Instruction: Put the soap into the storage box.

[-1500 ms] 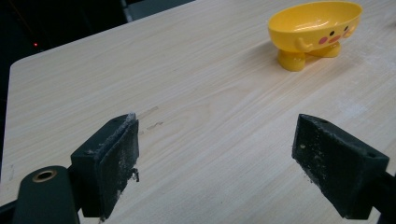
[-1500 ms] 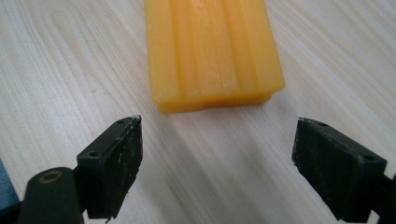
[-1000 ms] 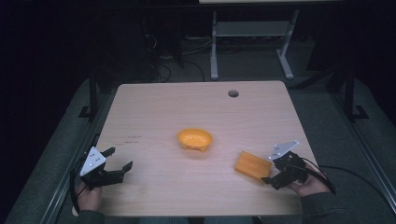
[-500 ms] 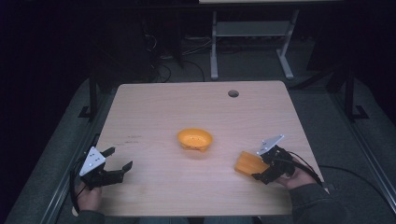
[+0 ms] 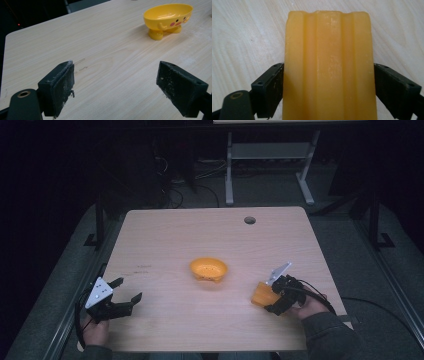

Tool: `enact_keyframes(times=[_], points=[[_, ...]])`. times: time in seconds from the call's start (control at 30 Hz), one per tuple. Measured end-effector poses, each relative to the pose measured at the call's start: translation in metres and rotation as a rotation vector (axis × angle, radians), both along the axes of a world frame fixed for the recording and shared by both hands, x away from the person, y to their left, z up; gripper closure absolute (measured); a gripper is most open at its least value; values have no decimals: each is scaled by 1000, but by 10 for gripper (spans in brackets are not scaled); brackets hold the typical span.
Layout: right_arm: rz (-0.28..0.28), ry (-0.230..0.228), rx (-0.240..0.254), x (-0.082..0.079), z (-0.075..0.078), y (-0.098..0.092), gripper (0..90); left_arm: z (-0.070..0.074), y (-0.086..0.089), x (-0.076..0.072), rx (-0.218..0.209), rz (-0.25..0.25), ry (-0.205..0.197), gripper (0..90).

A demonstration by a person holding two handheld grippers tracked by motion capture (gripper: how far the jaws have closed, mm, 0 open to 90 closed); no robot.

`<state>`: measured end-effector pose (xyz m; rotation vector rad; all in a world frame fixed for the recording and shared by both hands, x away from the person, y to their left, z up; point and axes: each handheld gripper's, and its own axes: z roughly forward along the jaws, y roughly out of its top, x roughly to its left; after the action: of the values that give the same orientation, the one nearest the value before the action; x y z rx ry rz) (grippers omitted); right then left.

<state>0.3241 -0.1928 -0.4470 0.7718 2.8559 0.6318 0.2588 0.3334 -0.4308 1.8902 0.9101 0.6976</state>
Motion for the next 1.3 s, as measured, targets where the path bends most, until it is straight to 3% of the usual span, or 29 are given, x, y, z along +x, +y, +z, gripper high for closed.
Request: enact_keyframes(times=[0.03, 0.4, 0.93, 1.3], points=[[9, -2, -20, 0, -1, 4, 145, 0, 0, 0, -3, 1, -1, 139], [16, 7, -48, 4, -4, 10, 194, 0, 0, 0, -2, -5, -3, 139], [18, 15, -45, 4, -4, 10, 201, 1, 1, 0, -8, -1, -3, 139], [38, -13, -26, 2, 0, 10, 204, 1, 2, 0, -17, 4, -9, 139]])
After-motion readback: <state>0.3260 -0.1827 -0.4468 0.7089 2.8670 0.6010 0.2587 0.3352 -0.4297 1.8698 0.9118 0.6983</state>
